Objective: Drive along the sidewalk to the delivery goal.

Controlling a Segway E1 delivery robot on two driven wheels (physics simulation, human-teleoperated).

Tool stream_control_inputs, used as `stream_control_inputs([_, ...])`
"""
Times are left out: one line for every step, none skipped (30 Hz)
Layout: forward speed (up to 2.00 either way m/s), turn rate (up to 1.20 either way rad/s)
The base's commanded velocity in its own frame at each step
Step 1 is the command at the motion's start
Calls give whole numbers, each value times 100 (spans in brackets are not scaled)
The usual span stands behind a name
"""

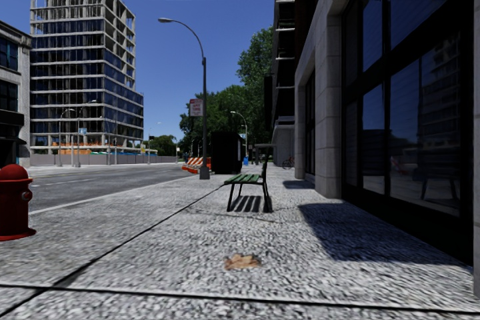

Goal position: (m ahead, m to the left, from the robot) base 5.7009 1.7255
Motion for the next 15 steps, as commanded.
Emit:
stream_control_inputs([190,27])
stream_control_inputs([190,34])
stream_control_inputs([190,34])
stream_control_inputs([191,39])
stream_control_inputs([191,41])
stream_control_inputs([191,44])
stream_control_inputs([191,44])
stream_control_inputs([191,47])
stream_control_inputs([191,48])
stream_control_inputs([191,48])
stream_control_inputs([191,48])
stream_control_inputs([191,48])
stream_control_inputs([191,47])
stream_control_inputs([191,47])
stream_control_inputs([191,47])
